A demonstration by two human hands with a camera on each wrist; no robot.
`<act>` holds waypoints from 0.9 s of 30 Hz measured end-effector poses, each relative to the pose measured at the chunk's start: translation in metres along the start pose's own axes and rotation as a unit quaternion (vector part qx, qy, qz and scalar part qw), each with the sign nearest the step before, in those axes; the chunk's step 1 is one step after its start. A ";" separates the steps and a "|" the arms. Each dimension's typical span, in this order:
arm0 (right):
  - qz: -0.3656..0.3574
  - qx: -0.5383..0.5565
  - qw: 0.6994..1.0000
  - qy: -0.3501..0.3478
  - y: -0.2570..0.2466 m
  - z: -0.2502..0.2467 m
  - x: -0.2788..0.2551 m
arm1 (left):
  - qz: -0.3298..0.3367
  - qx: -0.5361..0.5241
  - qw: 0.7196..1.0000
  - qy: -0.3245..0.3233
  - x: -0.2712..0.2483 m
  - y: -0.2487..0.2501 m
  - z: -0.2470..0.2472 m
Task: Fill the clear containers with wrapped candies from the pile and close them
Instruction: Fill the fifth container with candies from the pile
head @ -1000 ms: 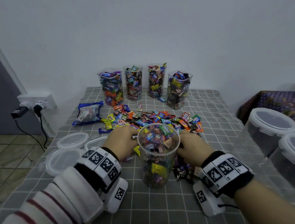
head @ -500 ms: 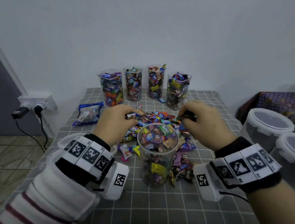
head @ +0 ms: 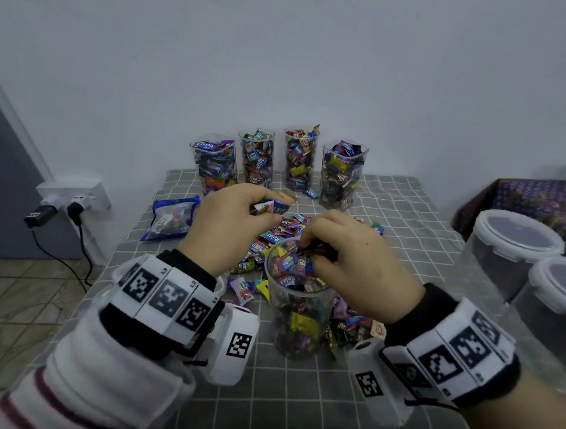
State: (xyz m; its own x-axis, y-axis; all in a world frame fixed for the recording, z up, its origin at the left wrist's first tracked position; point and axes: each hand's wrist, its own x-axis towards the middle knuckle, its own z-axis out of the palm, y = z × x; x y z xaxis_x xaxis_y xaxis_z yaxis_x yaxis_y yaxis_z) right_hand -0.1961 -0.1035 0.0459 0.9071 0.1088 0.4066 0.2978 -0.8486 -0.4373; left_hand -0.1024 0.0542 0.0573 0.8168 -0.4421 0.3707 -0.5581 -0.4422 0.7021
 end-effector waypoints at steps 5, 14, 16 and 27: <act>-0.002 -0.003 1.000 -0.005 0.000 0.003 -0.001 | 0.014 -0.030 0.999 0.000 -0.001 0.004 0.001; 0.002 0.028 0.997 0.077 0.006 0.008 -0.012 | 0.019 -0.042 0.999 -0.020 -0.003 0.005 0.003; 0.045 0.083 0.993 0.074 0.013 0.012 -0.017 | 0.024 -0.044 0.998 -0.029 -0.005 0.006 0.003; 0.142 0.400 0.905 -0.028 0.026 0.027 -0.027 | 0.069 0.025 0.993 -0.090 -0.018 0.017 0.023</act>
State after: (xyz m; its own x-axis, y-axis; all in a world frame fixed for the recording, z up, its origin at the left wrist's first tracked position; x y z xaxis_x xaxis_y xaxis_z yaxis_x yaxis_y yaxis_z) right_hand -0.2046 -0.1142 0.0016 0.9877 -0.0100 0.1560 0.1508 -0.2022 -0.9677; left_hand -0.1300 0.0367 0.0480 0.6954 -0.6311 0.3437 -0.6729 -0.4039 0.6197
